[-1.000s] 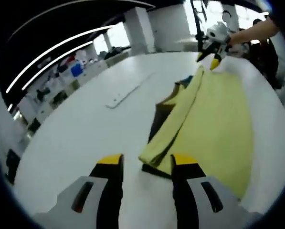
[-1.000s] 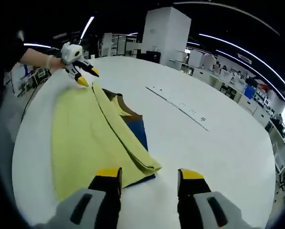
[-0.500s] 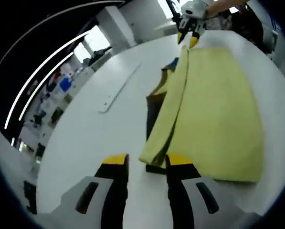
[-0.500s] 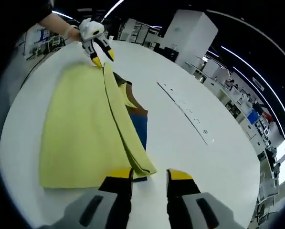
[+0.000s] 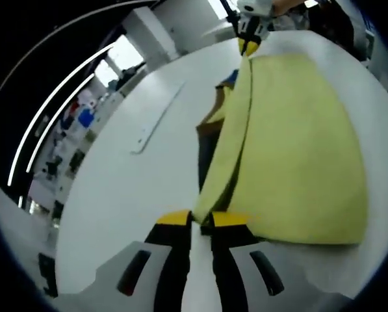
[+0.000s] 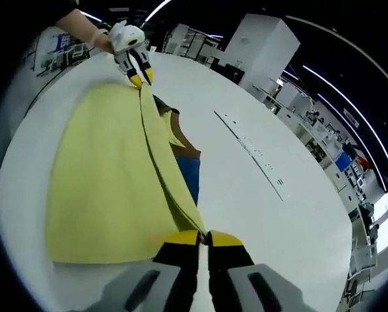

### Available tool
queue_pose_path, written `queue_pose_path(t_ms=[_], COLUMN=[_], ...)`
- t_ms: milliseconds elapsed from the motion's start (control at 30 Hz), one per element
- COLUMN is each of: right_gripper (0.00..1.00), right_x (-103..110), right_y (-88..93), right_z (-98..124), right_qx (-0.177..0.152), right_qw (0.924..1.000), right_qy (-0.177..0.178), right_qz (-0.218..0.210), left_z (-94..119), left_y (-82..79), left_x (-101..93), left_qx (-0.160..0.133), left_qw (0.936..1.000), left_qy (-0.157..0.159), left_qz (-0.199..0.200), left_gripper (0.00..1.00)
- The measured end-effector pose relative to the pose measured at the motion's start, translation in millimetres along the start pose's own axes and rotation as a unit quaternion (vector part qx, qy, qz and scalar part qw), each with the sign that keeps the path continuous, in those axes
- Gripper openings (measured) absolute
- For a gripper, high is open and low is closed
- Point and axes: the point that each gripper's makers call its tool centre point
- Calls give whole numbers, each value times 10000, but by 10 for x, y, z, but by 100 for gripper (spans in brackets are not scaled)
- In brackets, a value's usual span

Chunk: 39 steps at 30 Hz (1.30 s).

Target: Fold the garment on the visible template until the final outline fits inside the template.

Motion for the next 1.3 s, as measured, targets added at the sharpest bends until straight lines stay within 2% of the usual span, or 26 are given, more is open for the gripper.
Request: queue_pose_path(t_ms=[100,200,233,300,333,433,567,600,633,667,733,800,833,867,1000,1133,1200,1300], right_gripper=[0,0,0,0,0,0,0,0,0,0,0,0,0,0,0,0,0,0], right_x=[-13,-14,-11,-27,-46,-84,-153,-191,-214,-218,-269,-297,-303,-306,-290,-263,-256,-256], right_y=[-22,-37,-54,-98,-103,-143,-176,-165,-159,-143,-117,-83,-62,-41,20,62,73,75], right_z=[23,51,69,110,130,179,196,185,176,152,116,82,42,18,-78,-135,-155,-175], right_qx=[-133,-249,-325,-442,-457,-593,-892,-969,-1035,-1120,-1237,-1227,-1219,-1192,-1035,-932,-904,-876], right_qw=[9994,9975,9957,9941,9936,9909,9774,9721,9672,9549,9424,9393,9363,9338,9355,9344,9329,9331], right_qy=[8,-6,-24,-34,-6,12,-11,20,32,-55,-45,-31,-36,-29,31,54,74,81], right_qz=[-307,-654,-863,-985,-1034,-1211,-1914,-2135,-2318,-2750,-3106,-3205,-3293,-3374,-3378,-3439,-3486,-3487], left_z=[9,25,33,52,56,67,33,7,-11,-38,-76,-108,-135,-150,-200,-225,-236,-243], left_y=[-10,-58,-72,-113,-118,-126,-96,-67,-44,-8,15,54,64,80,121,155,157,160], left_x=[41,102,148,234,248,296,303,297,300,308,299,283,283,270,249,209,217,213], left_qx=[20,19,39,-35,-47,-28,90,173,217,292,352,451,450,499,601,663,650,670], left_qw=[9998,9962,9926,9862,9852,9768,9589,9497,9447,9355,9235,9183,9198,9184,9028,8983,8886,8882], left_qy=[-54,-91,-119,-179,-188,-197,-157,-138,-133,-148,-92,-65,-70,-68,-74,-61,-80,-85], left_qz=[188,872,1206,1644,1704,2132,2831,3125,3269,3518,3818,3933,3898,3924,4257,4343,4540,4545], left_gripper=[2,1,1,1,1,0,0,0,0,0,0,0,0,0,0,0,0,0])
Point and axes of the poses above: the point that each gripper's makers call its tool centre point, and the gripper's own axes: z roughly backward along the fingers, x roughly to its left, y roughly out of its underside, and after that the axes turned 12 degrees about -y, right-handed
